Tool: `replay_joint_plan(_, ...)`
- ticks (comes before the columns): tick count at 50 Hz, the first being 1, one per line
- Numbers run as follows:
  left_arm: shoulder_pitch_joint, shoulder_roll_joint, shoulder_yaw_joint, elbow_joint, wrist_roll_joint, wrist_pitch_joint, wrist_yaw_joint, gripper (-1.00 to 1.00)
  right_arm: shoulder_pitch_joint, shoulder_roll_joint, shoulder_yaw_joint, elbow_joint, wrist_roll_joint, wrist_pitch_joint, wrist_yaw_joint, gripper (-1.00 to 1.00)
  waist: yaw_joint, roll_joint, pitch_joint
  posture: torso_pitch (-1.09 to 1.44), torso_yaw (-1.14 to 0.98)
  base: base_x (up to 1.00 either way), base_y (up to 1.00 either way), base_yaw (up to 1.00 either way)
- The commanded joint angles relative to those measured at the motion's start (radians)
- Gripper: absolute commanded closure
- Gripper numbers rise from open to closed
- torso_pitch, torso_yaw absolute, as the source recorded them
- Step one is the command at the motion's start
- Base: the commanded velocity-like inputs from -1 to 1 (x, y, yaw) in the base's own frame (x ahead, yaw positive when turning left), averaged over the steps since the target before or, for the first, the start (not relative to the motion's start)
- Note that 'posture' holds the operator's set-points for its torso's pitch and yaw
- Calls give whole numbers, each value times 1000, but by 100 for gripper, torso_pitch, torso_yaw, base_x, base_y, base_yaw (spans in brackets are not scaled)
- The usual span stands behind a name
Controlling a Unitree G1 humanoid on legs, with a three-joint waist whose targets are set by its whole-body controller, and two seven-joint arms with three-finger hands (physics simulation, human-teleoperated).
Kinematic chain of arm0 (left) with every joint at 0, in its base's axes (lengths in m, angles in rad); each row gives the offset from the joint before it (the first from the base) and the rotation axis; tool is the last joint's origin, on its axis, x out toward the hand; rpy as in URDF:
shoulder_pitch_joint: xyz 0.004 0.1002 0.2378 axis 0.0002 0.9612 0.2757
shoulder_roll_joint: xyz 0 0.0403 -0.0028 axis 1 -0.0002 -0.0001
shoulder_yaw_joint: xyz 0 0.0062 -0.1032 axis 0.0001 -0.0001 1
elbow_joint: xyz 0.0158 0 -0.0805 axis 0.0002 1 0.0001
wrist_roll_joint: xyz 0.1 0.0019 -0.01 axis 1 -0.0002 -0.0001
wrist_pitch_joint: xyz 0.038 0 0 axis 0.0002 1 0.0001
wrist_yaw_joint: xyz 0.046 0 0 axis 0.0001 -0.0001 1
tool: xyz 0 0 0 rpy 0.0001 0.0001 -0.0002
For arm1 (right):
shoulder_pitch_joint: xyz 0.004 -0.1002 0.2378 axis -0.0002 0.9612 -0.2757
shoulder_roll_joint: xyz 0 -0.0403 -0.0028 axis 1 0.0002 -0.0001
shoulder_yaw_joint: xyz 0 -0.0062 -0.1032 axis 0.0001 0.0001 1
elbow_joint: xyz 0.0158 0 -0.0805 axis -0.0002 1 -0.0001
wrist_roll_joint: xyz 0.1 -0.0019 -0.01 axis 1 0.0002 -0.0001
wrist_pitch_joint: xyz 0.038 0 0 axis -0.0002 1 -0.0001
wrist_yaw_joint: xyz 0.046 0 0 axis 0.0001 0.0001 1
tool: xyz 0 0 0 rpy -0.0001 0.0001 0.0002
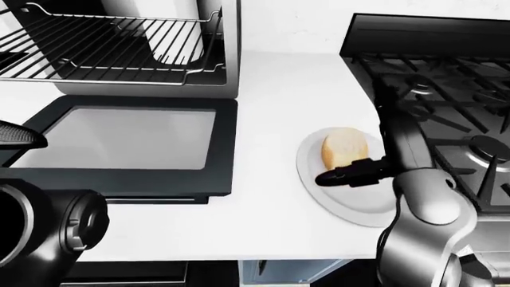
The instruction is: Place the bread on the top rack of the toaster oven.
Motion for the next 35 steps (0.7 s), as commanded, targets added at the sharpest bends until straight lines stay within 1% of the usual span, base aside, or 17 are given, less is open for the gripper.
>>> replay_joint_plan(1,-22,8,3,4,-3,-11,0,-100,-15,-11,-15,-15,-17,-38,-11,-100,0,0,-23,0,0,0,0,0)
replay_joint_plan(14,-2,21,6,-12,-8,-1,0,-100,-9,5,-26,38,-15,-82,-23,-100,0,3,-26,0,0,0,0,0)
replay_joint_plan(15,-2,21,5,-12,-8,1,0,-100,-7,5,-27,37,-16,-84,-23,-94,0,4,-26,0,0,0,0,0)
replay_joint_plan(16,-1,24,6,-13,-9,1,0,-100,-7,3,-28,33,-18,-81,-20,-50,0,4,-26,0,0,0,0,0)
replay_joint_plan(17,0,24,5,-13,-9,2,0,-100,-6,2,-29,31,-20,-80,-18,-21,0,4,-26,0,0,0,0,0)
replay_joint_plan(18,-1,24,4,-13,-9,3,0,-100,-7,2,-30,30,-21,-79,-17,-16,0,3,-26,0,0,0,0,0)
replay_joint_plan(19,0,24,4,-13,-9,3,0,-100,-6,2,-30,28,-22,-79,-16,3,0,3,-26,0,0,0,0,0)
replay_joint_plan(20,3,22,3,-14,-7,2,0,-100,-5,3,-31,28,-22,-80,-16,12,0,3,-26,0,0,0,0,0)
replay_joint_plan(22,-2,21,3,-11,-7,0,0,-100,-4,5,-33,30,-22,-82,-17,45,0,3,-25,0,0,0,0,0)
replay_joint_plan(24,-1,24,5,-11,-9,0,0,-100,-5,5,-31,29,-24,-79,-16,46,0,2,-26,0,0,0,0,0)
replay_joint_plan(26,-2,24,4,-11,-10,2,0,-100,-6,3,-31,27,-26,-77,-13,65,0,2,-25,0,0,0,0,0)
replay_joint_plan(28,-7,29,5,-7,-13,4,0,-100,-9,0,-31,23,-28,-70,-7,74,0,2,-25,0,0,0,0,0)
replay_joint_plan(29,-10,31,4,-5,-13,6,0,-100,-10,-2,-32,20,-29,-67,-4,74,0,2,-25,0,0,0,0,0)
replay_joint_plan(30,-14,33,4,-2,-15,7,0,-100,-9,-2,-34,16,-30,-65,-2,81,0,2,-25,0,0,0,0,0)
replay_joint_plan(32,-18,35,4,1,-17,9,0,-100,-5,-1,-33,12,-31,-63,1,81,1,2,-24,0,0,0,0,0)
replay_joint_plan(34,-26,40,4,6,-21,11,0,-100,-8,-3,-33,12,-32,-60,4,98,1,2,-24,0,0,0,0,0)
replay_joint_plan(35,-27,45,5,7,-23,12,0,-100,-12,-7,-32,10,-35,-55,7,97,0,2,-23,0,0,0,0,0)
